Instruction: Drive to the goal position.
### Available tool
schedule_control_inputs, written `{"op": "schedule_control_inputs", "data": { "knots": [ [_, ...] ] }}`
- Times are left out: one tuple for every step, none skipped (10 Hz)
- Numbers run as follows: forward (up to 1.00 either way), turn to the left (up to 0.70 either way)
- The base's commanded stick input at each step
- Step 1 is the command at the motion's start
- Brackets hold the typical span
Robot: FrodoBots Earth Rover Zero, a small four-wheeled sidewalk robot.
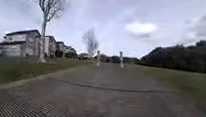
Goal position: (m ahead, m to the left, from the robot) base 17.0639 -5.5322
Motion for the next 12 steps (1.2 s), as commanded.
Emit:
{"op": "schedule_control_inputs", "data": {
  "knots": [
    [0.7,0.02],
    [0.7,0.02],
    [0.7,0.02],
    [0.7,0.02],
    [0.7,0.03],
    [0.7,0.02],
    [0.7,0.01],
    [0.7,0.0],
    [0.7,0.0],
    [0.7,0.0],
    [0.7,0.0],
    [0.7,0.0]
  ]
}}
